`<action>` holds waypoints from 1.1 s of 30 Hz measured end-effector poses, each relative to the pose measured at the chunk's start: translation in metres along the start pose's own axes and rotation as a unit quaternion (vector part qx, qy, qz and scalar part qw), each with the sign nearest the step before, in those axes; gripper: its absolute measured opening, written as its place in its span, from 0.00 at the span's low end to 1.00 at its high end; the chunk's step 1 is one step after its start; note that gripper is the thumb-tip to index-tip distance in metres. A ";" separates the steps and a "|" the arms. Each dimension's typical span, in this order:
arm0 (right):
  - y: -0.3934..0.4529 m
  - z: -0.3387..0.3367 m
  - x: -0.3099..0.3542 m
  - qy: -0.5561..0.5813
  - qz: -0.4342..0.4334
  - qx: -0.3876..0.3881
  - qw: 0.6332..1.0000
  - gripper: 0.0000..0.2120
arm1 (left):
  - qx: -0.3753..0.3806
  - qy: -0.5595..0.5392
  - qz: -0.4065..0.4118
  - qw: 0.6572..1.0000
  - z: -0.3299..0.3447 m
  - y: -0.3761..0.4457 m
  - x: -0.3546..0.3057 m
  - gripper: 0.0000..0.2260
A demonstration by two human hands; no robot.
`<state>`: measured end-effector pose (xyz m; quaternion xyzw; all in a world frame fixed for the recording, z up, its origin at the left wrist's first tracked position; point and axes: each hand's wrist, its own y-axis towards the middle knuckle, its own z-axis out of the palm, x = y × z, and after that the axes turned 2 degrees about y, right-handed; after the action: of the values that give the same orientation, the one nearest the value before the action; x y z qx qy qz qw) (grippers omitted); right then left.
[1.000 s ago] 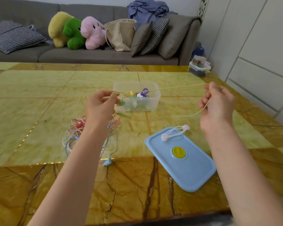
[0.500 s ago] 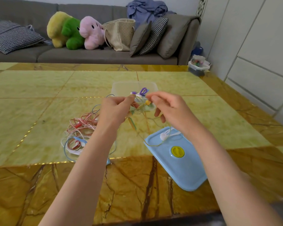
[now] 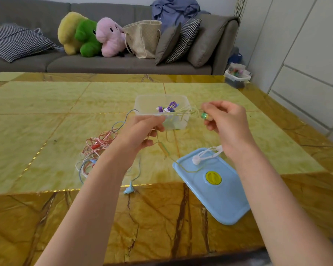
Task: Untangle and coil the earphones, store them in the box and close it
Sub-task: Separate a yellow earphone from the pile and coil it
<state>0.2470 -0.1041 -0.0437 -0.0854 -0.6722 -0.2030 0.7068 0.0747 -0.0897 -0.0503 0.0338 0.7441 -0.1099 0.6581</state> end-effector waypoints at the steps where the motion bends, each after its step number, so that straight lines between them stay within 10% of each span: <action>1: 0.000 0.000 0.000 0.015 0.008 0.011 1.000 0.06 | 0.015 0.012 0.000 1.000 0.000 -0.001 0.000 0.12; 17: -0.009 0.004 0.002 0.092 0.094 0.228 0.965 0.07 | 0.082 0.028 0.094 0.992 0.012 -0.001 0.002 0.10; 33: -0.007 0.004 -0.001 0.053 0.053 0.168 0.983 0.08 | 0.036 0.024 0.082 0.996 0.005 0.003 0.004 0.06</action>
<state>0.2408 -0.1085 -0.0456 0.0099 -0.6530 -0.0534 0.7554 0.0801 -0.0886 -0.0550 0.1211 0.7498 -0.0817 0.6453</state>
